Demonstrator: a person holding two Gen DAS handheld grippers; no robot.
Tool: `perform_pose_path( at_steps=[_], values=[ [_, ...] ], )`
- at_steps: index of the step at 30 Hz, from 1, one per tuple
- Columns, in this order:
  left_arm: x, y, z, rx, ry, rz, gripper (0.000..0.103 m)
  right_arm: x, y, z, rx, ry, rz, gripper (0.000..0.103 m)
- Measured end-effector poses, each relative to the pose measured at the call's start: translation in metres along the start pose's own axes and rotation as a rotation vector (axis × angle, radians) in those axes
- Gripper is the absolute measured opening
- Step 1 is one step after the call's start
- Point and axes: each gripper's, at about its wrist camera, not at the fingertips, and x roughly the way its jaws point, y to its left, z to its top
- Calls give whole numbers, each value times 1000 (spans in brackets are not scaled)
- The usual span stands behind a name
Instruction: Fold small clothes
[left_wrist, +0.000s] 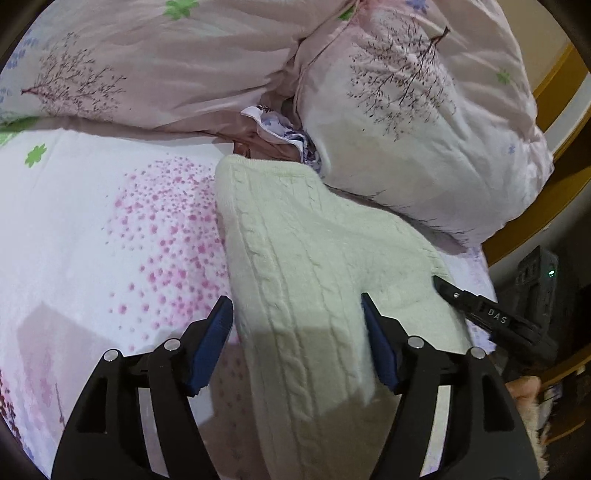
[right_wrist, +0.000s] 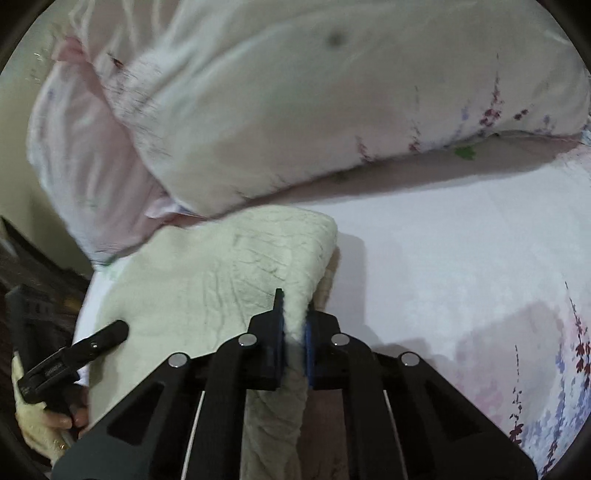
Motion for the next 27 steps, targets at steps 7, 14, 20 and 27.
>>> perform_pose_path(
  at_steps=[7, 14, 20, 27],
  values=[
    [-32, -27, -15, 148, -84, 141, 71, -35, 15, -11, -127, -73, -82, 40],
    [-87, -47, -67, 282, -178, 111, 71, -74, 47, -57, -321, -117, 10, 25],
    [-62, -61, -85, 358, -114, 171, 71, -64, 71, -85, -484, -54, -60, 15],
    [-39, -36, -79, 225, -36, 131, 74, -50, 55, -82, -405, -15, -110, 22]
  ],
)
